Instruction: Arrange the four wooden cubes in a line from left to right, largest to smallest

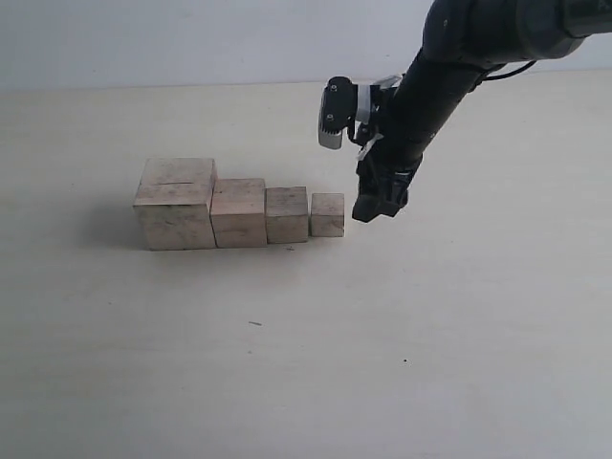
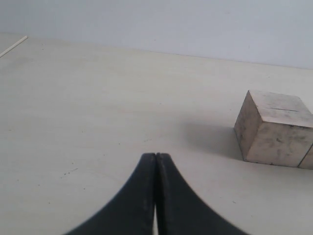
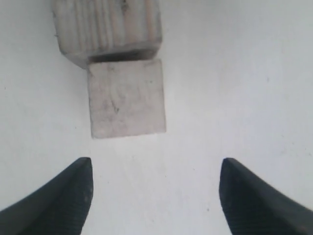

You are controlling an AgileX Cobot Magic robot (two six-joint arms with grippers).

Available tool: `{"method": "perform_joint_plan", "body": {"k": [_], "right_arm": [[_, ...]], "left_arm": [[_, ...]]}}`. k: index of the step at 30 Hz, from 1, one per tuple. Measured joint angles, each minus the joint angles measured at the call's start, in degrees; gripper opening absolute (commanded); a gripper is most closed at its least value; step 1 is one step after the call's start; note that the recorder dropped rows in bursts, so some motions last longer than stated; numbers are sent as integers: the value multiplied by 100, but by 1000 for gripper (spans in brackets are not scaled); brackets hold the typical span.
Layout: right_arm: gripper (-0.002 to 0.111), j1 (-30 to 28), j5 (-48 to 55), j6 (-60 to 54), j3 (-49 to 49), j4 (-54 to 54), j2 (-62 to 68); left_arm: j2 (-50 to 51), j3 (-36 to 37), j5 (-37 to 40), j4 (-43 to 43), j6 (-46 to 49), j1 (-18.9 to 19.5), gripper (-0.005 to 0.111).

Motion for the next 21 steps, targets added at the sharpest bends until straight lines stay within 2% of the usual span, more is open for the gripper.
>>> {"method": "perform_joint_plan", "body": {"k": [7, 21], "right_arm": [[69, 0, -294, 739, 0, -450, -32], [69, 0, -751, 844, 0, -431, 279]], "left_arm": [[0, 0, 0, 0, 0, 0, 0], [0, 0, 0, 0, 0, 0, 0]]}}
